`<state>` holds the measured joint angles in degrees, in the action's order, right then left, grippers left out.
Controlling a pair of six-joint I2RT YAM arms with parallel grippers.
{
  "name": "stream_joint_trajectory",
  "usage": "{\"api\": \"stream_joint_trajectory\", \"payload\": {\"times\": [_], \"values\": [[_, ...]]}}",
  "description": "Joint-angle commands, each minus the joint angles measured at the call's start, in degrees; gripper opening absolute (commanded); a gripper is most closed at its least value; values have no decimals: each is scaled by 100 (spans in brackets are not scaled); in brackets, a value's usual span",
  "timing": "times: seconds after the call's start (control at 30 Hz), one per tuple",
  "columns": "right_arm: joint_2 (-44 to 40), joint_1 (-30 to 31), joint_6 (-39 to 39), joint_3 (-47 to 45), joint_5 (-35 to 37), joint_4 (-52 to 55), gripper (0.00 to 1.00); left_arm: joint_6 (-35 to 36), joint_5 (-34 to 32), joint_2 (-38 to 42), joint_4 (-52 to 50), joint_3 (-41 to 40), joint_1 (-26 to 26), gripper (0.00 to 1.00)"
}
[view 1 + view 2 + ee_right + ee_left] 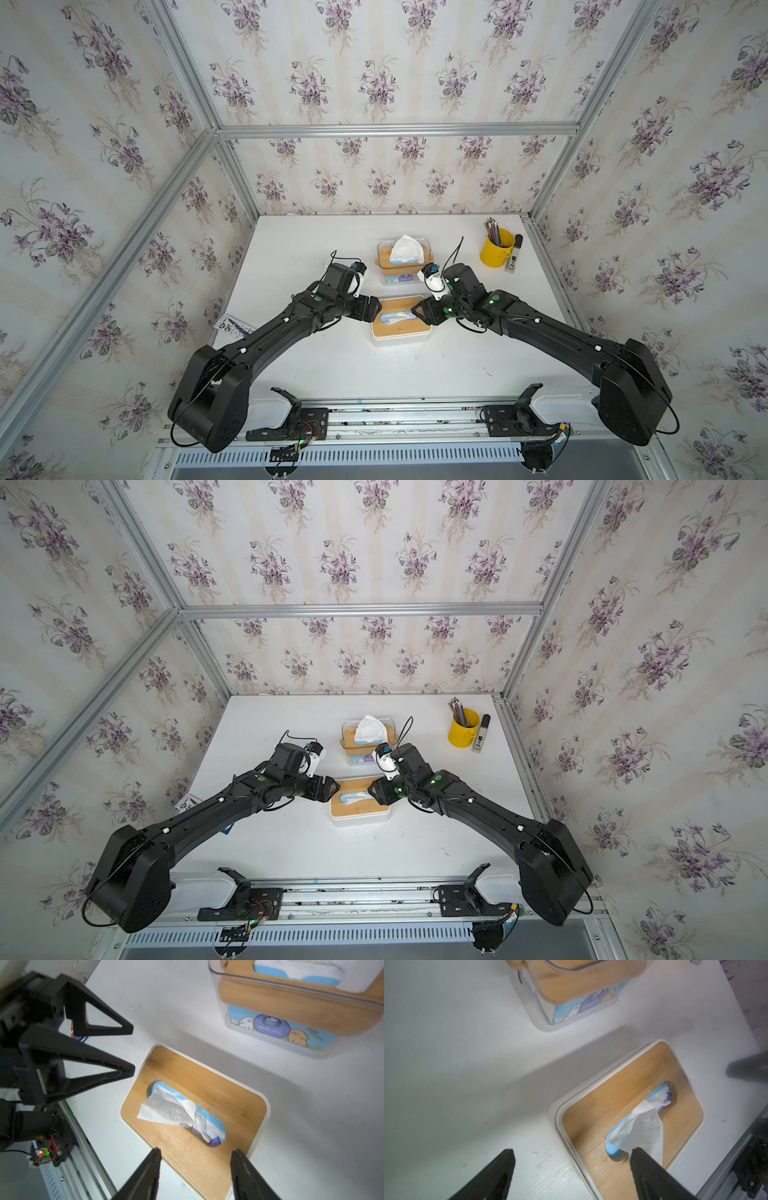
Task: Put the tissue paper into the tissue box
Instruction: Close the box lid on the tissue box, then pull the paper towel from the tissue box.
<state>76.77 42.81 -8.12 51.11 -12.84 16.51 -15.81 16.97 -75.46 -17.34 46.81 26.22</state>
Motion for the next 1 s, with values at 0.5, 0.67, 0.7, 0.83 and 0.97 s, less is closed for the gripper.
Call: {"api": "stream_joint_trajectory", "payload": {"times": [0.5, 0.67, 0.7, 0.83, 0.97], "values": [[958, 813, 1891, 477, 836, 292, 45, 111, 241, 221, -270, 42, -433, 92], [1046, 831, 1873, 404, 780, 130, 43, 141, 279, 199, -280, 53, -444, 92], [1077, 826, 1875, 400, 754, 95, 43, 140, 298, 198, -279, 41, -439, 92], [1222, 826, 1862, 450, 802, -7, 38, 130, 324, 164, -261, 41, -434, 92], [1331, 830, 1884, 504, 925, -51, 35, 140, 324, 178, -261, 47, -445, 92]]}}
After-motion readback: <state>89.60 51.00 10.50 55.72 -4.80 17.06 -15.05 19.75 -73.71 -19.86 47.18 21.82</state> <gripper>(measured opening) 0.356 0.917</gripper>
